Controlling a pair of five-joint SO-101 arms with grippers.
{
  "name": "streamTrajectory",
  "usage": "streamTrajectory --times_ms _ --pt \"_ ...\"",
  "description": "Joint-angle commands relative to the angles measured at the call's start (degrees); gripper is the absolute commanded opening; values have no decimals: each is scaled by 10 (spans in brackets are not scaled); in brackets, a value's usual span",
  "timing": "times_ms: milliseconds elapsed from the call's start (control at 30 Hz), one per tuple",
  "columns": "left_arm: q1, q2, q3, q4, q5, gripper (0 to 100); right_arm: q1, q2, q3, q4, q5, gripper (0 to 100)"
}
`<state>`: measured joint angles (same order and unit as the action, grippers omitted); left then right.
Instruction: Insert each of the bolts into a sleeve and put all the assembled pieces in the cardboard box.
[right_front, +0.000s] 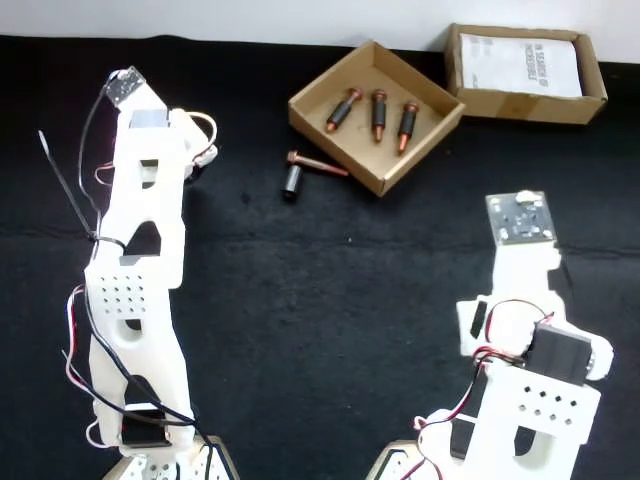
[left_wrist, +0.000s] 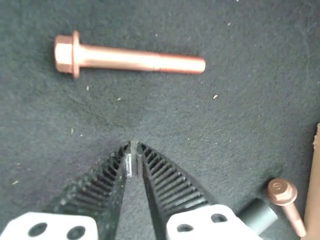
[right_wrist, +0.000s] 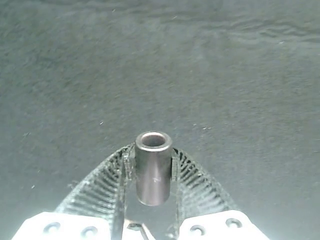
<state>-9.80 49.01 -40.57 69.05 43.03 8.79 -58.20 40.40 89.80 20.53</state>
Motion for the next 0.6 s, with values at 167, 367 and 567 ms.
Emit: streamTrajectory --times_ms 167,367,567 --pt "0 -41 -23 -9 -2 203 -10 -6 -10 29 -7 7" --pt "-9 -42 -24 -20 -88 204 -9 -7 -10 41 -6 7" --pt "-41 -47 -25 -42 -178 204 -11 -7 -10 46 -6 7"
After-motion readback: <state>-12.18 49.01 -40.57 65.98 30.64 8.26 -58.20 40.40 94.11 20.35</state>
